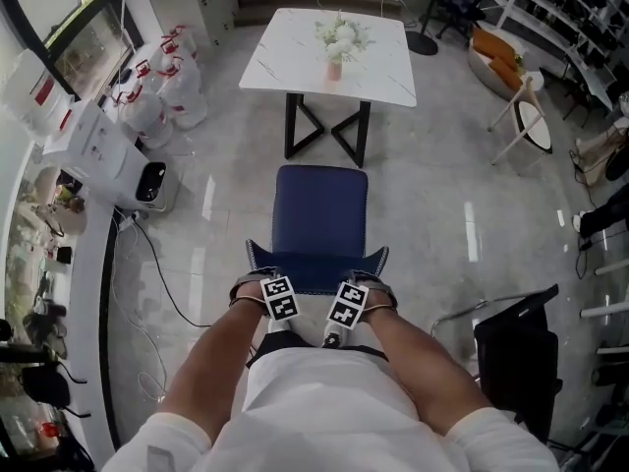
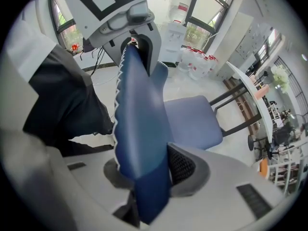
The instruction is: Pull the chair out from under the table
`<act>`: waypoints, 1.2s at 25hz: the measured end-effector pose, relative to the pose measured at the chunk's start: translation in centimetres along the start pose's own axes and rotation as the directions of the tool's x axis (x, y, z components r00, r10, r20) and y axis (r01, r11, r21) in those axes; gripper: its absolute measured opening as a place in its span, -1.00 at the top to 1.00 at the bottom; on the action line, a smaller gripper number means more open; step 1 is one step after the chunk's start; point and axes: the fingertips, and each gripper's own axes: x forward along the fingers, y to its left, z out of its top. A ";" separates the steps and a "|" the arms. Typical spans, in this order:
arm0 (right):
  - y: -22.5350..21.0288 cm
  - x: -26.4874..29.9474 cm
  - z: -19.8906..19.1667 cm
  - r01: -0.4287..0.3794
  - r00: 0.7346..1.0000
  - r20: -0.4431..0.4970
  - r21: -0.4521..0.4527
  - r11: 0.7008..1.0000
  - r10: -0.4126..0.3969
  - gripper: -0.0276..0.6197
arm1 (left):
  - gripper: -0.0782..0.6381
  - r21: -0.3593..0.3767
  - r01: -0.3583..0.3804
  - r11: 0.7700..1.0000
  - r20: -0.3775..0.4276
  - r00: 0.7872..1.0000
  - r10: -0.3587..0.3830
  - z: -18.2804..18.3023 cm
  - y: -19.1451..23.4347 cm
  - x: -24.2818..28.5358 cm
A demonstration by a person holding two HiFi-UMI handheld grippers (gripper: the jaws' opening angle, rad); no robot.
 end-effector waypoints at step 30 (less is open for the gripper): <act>1.9 -3.8 1.6 -0.053 0.999 0.014 0.037 0.998 0.053 0.52 | 0.48 -0.013 0.093 0.996 0.012 0.996 -0.093 -0.5 -2.4 -3.7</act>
